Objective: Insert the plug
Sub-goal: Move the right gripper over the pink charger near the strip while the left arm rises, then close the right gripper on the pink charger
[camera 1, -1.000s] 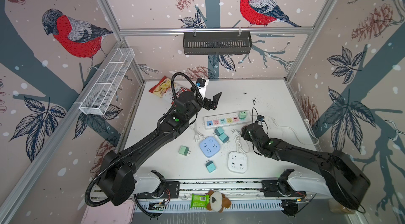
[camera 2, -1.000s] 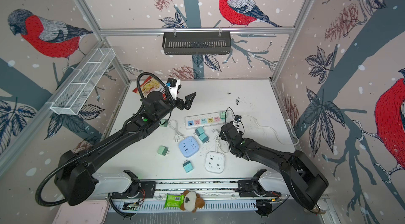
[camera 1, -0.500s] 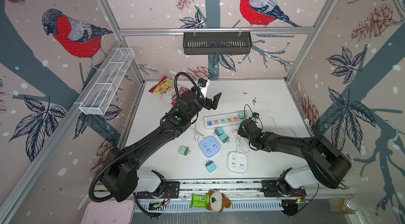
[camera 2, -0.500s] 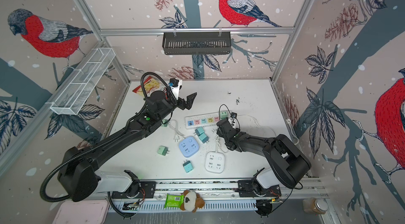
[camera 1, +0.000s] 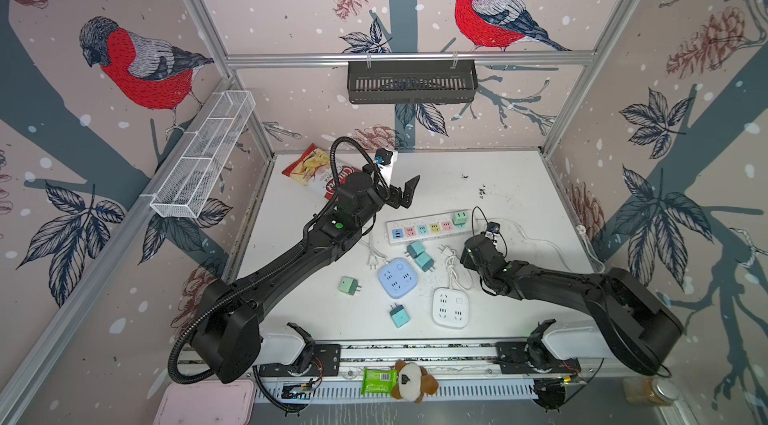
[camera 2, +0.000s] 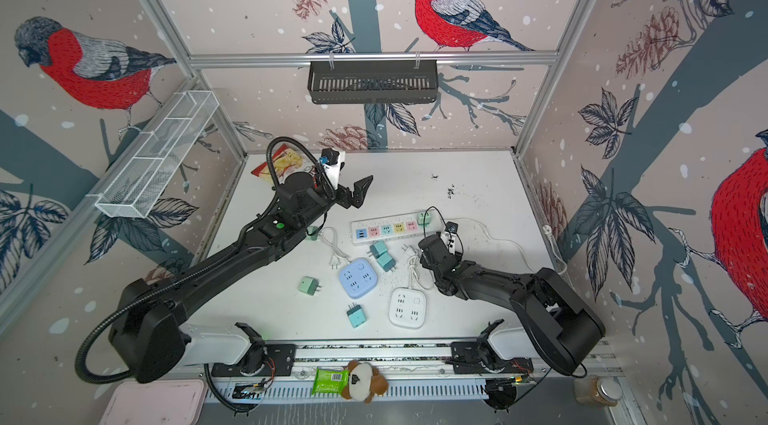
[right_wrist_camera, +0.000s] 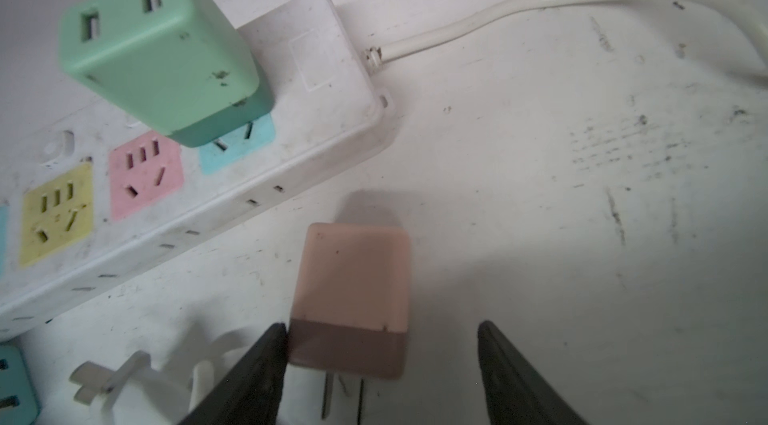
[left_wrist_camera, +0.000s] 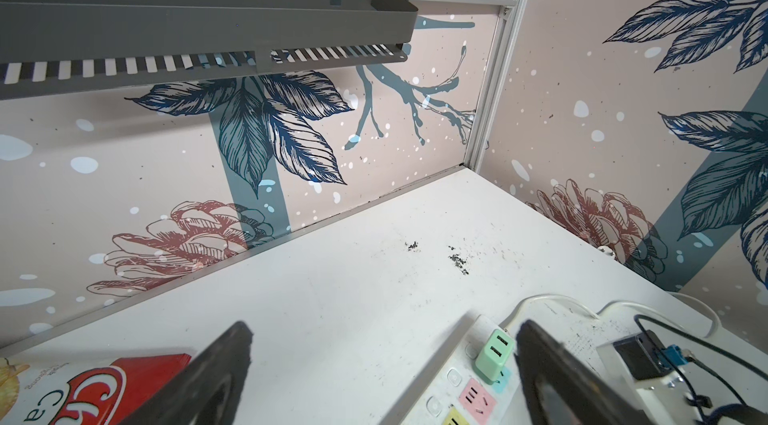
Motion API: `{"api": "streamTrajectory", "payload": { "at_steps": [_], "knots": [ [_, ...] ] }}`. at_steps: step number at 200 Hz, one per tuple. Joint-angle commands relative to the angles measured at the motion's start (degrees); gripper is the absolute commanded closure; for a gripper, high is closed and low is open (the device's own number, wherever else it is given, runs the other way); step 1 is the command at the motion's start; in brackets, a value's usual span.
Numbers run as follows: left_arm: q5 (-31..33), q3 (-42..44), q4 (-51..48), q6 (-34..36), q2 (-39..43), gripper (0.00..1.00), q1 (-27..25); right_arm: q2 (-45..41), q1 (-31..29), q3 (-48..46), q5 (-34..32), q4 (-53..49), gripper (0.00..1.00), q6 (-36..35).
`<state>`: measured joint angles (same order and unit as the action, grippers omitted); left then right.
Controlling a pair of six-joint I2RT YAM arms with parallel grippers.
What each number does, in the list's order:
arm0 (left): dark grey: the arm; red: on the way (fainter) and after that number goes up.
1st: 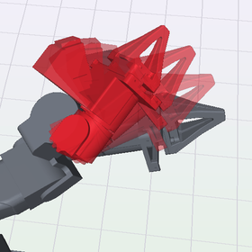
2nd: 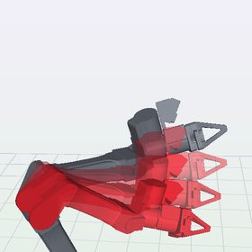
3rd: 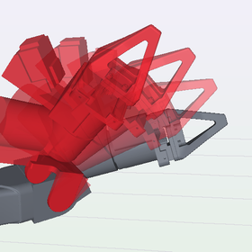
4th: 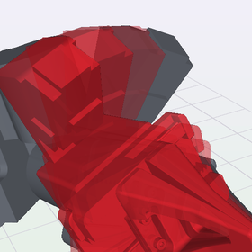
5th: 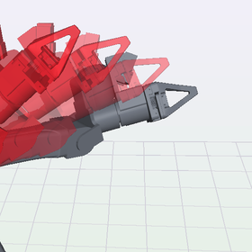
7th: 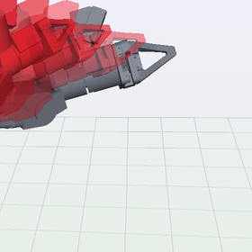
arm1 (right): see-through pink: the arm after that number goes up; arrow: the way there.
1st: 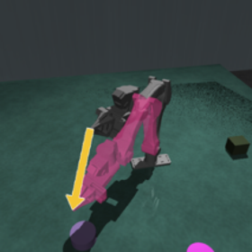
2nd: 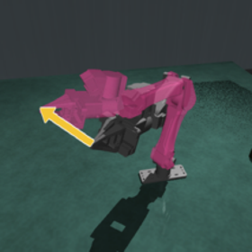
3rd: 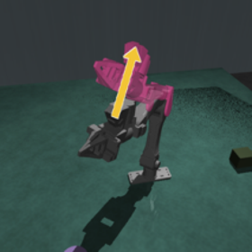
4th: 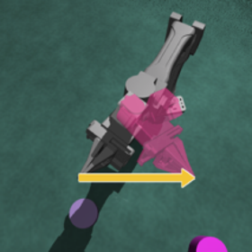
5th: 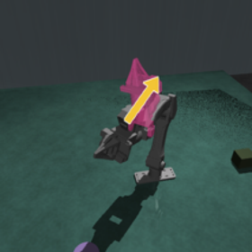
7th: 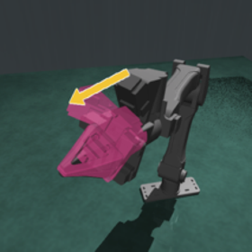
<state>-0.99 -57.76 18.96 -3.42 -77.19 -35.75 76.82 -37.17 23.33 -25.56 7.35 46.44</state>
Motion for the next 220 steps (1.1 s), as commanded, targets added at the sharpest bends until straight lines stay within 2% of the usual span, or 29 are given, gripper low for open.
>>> {"api": "streamTrajectory", "payload": {
  "at_steps": [1, 50, 88, 133, 203, 220],
  "knots": [
    [0.54, -0.16, 2.84, -0.01, -0.16, 0.02, 0.05, -1.6, -0.01, -0.83, -1.27, -0.48, 0.29, 0.52],
    [0.9, 0.14, 2.25, -0.06, 0.3, 0.02, 0.07, -0.49, -0.18, 1.46, 2.57, 0.29, 0.31, -1.35],
    [1.18, 0.28, 2.24, -0.01, 0.85, 0.02, 0.02, 2.98, 0.2, 3.33, 0.96, -0.1, 0.31, -2.52],
    [1.04, -0.06, 2.43, 0.08, -0.38, 0.02, 0.04, 7.03, 1.41, 4.75, 2.28, 0.9, 0.32, -3.78],
    [2.75, -2.47, -0.32, -5.05, -2.42, 0.01, 0.06, 9.24, 1.74, 4.54, 2.07, 1.98, 0.53, -4.05],
    [0.54, -2.39, -0.53, -3.7, -2.75, 0.01, 0.06, 8.01, 1.75, 3.94, 1.44, 2.07, 0.59, -4.24]
  ]
}}
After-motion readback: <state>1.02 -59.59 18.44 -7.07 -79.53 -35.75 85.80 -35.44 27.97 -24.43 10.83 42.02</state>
